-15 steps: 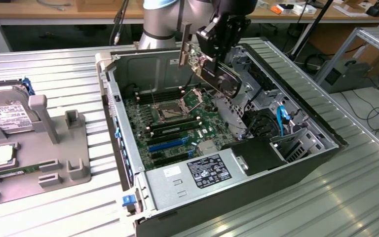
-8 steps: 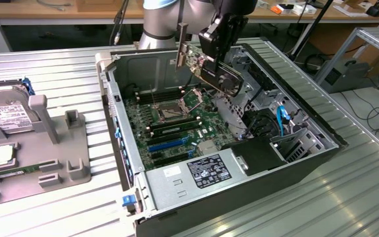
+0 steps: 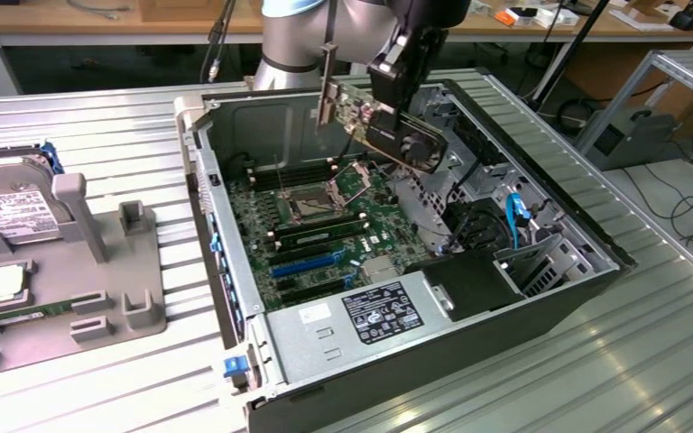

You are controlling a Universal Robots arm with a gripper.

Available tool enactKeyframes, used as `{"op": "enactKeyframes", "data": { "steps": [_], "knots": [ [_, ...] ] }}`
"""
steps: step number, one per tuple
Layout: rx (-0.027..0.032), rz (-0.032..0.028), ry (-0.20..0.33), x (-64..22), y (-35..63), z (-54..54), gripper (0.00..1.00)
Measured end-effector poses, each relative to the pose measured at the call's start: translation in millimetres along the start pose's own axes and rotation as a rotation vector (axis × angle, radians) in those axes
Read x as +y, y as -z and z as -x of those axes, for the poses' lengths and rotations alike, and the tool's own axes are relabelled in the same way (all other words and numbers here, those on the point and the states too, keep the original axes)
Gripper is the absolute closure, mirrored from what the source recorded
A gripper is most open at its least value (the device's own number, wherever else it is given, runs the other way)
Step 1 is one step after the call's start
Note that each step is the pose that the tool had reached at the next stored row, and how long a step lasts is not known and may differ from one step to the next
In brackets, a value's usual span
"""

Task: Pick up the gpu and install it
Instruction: 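Insert the gpu into the slot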

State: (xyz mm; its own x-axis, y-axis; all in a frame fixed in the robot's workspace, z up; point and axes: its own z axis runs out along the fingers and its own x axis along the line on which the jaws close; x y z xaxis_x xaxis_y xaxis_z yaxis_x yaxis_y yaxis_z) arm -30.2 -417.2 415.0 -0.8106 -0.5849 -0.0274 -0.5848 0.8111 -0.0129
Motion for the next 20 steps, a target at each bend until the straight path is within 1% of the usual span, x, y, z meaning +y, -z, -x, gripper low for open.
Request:
{"op": "enactKeyframes", "data": {
  "steps": [4,6,9,12,14,16,20],
  "knots": [
    [-0.0009,0.0017,0.063,-0.1,0.0,0.1,0.73],
    [-0.0014,0.0029,0.105,-0.1,0.0,0.1,0.73],
    [-0.0019,0.0039,0.142,-0.1,0.0,0.1,0.73],
    [-0.0026,0.0054,0.199,-0.1,0.0,0.1,0.73],
    [-0.0029,0.0061,0.221,-0.1,0.0,0.1,0.73],
    [-0.0034,0.0072,0.261,-0.1,0.0,0.1,0.73],
    [-0.0043,0.009,0.327,-0.2,0.0,0.3,0.73]
  ]
}}
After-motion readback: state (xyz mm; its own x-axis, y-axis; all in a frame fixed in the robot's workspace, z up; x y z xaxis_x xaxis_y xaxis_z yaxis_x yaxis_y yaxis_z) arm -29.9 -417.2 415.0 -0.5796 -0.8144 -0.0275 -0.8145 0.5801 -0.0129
